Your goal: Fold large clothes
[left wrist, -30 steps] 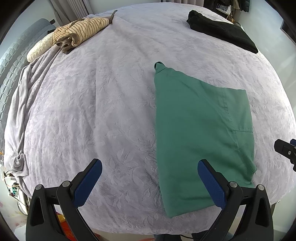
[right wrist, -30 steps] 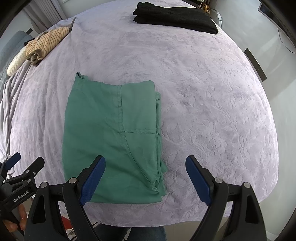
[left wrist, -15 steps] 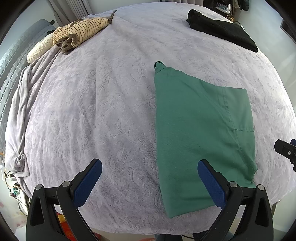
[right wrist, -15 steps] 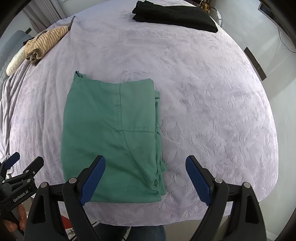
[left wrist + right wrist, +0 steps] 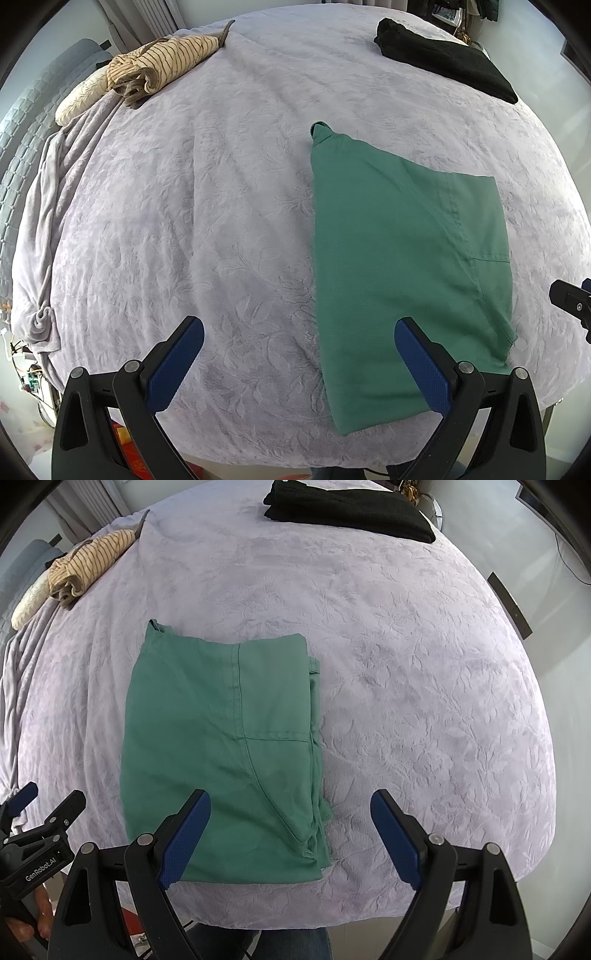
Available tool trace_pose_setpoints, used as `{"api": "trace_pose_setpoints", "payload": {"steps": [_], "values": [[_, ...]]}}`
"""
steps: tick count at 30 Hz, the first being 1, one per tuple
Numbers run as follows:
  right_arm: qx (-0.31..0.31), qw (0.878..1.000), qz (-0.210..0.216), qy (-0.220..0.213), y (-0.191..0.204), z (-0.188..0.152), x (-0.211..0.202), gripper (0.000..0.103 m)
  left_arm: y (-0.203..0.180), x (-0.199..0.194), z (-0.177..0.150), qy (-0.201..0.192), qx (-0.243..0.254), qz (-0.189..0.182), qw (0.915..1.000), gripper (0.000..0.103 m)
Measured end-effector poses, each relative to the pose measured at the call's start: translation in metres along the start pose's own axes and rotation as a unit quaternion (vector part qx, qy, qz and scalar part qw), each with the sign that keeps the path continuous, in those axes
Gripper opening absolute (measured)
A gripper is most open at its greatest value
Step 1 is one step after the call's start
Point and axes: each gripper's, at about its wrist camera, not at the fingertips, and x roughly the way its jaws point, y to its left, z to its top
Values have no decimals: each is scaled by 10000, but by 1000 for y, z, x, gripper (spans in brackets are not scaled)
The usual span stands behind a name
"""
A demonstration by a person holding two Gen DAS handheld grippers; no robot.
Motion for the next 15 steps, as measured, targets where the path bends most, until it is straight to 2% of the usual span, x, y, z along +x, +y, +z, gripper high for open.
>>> {"api": "trace_pose_setpoints", "payload": {"steps": [8, 15], "values": [[-13, 10000, -9, 10, 0, -1, 0, 90, 6, 2, 2, 26, -78, 35, 10000, 103], [-62, 10000, -34, 34, 1, 3, 2, 90, 8, 1, 3, -62, -124, -78, 9999, 103]]}}
